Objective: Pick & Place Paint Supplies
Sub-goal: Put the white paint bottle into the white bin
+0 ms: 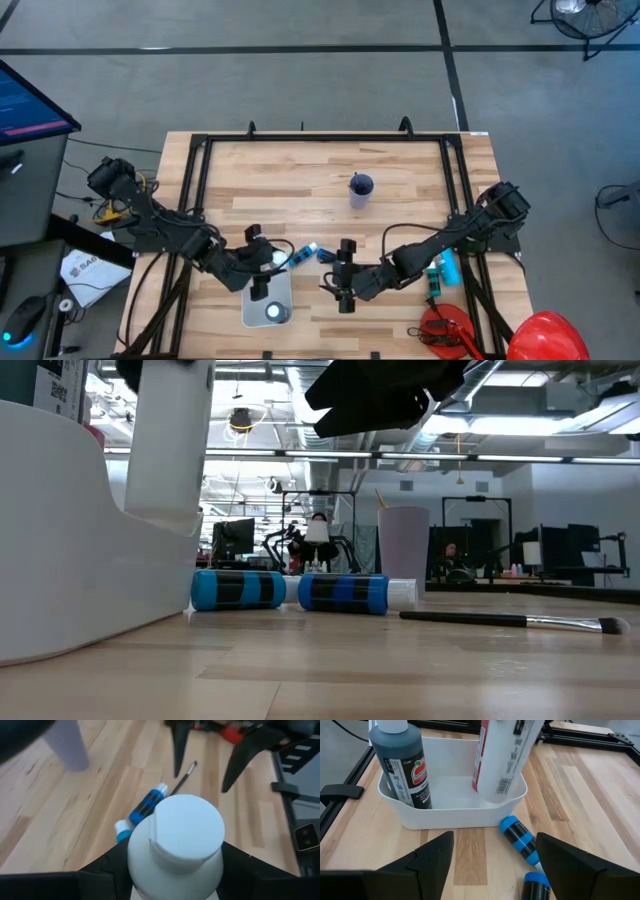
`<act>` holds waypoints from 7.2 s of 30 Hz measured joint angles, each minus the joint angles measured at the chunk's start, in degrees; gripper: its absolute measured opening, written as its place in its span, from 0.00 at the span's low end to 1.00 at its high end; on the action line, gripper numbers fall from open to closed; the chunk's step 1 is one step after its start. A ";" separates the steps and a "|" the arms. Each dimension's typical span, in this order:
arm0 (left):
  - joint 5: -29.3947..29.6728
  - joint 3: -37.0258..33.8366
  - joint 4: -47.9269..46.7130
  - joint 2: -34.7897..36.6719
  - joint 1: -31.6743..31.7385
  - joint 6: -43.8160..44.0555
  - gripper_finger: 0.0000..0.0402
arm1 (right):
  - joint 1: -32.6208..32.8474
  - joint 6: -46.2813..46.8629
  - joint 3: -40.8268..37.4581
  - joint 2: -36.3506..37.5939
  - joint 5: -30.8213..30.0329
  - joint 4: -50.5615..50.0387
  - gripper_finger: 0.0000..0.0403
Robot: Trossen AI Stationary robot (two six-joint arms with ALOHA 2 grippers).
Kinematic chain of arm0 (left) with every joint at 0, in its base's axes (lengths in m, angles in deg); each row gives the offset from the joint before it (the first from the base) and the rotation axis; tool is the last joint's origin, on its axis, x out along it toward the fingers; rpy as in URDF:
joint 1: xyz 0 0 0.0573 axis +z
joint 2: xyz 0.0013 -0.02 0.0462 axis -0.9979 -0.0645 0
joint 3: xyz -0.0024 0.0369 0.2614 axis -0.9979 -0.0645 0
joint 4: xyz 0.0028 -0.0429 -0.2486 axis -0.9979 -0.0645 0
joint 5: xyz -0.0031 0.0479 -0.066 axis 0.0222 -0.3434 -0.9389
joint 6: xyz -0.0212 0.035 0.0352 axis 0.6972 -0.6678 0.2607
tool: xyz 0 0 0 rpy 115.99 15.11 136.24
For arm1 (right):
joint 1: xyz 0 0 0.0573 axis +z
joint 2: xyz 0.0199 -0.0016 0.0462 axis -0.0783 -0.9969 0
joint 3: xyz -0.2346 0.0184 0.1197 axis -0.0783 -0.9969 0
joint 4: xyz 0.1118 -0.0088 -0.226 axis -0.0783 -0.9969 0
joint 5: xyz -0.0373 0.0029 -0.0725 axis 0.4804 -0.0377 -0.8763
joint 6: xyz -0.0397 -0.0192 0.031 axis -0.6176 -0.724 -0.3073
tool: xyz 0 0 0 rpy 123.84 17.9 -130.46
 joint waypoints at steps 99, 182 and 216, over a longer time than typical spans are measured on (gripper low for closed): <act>-1.71 -5.78 1.20 -3.12 0.08 6.91 0.50 | -0.15 -0.07 0.00 -0.04 0.01 0.04 0.69; -2.53 -6.06 2.06 -3.12 2.02 6.13 0.53 | -8.43 -1.11 0.00 -18.86 4.73 43.14 0.69; -6.62 -6.02 2.97 -3.10 2.09 5.79 0.61 | -9.09 -1.29 13.27 -29.92 2.90 38.12 0.69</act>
